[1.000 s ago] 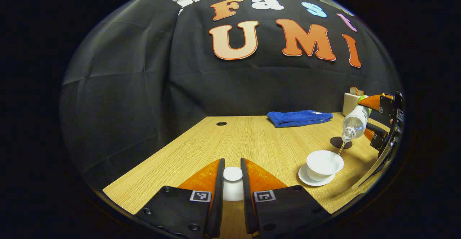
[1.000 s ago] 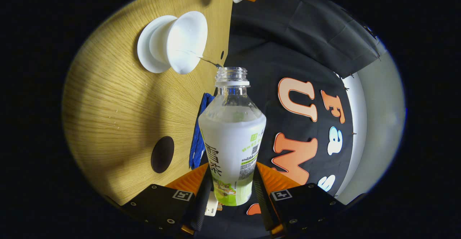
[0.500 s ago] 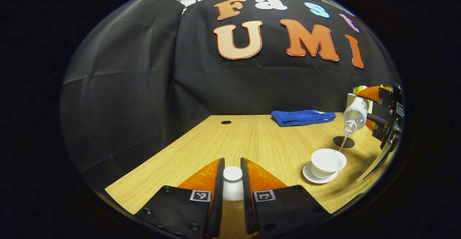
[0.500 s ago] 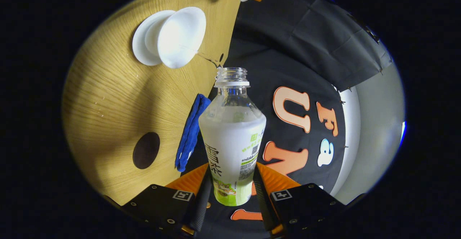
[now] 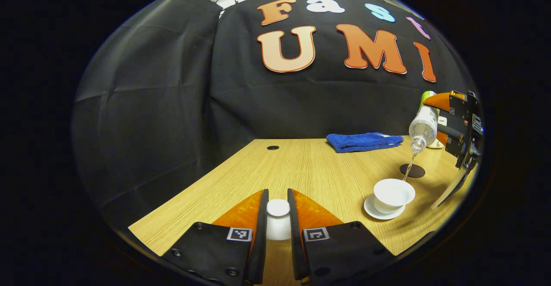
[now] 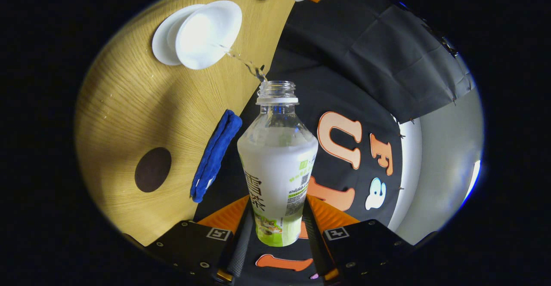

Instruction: Open the teacup lid with one hand, grasp the water bottle and pour water into the teacup with the other hand; after pouring, place the water bottle on the coaster and then close the teacup lid.

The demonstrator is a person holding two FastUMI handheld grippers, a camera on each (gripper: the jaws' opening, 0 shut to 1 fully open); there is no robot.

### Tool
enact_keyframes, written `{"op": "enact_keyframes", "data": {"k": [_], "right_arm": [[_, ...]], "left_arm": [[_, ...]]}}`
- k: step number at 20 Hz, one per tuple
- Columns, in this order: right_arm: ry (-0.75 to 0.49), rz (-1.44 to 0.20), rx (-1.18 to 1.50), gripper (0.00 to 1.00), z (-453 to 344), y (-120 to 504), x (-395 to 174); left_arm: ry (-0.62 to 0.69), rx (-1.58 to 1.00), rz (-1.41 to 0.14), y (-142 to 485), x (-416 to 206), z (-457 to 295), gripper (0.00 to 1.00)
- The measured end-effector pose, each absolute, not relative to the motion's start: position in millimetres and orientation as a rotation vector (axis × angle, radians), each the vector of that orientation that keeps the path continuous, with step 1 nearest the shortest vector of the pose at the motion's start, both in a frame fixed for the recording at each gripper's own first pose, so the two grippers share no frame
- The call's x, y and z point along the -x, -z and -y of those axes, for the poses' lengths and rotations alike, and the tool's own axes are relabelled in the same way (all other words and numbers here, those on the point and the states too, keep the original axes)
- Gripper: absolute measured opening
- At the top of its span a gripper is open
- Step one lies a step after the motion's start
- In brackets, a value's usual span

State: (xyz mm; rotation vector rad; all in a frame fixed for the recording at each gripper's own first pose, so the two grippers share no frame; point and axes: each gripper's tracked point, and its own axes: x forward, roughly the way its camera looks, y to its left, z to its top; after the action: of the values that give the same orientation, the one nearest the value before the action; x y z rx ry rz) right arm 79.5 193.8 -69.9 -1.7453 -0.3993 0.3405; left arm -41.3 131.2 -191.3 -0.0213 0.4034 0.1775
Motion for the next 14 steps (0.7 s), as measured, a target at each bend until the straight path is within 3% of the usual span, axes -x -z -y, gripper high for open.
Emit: {"op": "enact_keyframes", "data": {"k": [5,11,13,14], "right_arm": [[-0.320,0.466,1.781,0.64,-199.3,50.8,-85.0],[-0.312,0.564,1.818,0.67,-211.2,35.0,-83.1],[-0.315,0.593,1.830,0.64,-215.5,32.5,-79.8],[-0.323,0.604,1.836,0.67,-218.2,32.3,-79.2]], "left_arm": [[-0.184,0.018,-0.396,189.1,40.2,-132.3,0.26],[-0.204,0.010,-0.385,185.5,42.7,-137.3,0.29],[-0.216,0.012,-0.378,182.4,46.0,-142.3,0.29],[-0.220,0.014,-0.377,183.0,47.3,-143.6,0.29]]}}
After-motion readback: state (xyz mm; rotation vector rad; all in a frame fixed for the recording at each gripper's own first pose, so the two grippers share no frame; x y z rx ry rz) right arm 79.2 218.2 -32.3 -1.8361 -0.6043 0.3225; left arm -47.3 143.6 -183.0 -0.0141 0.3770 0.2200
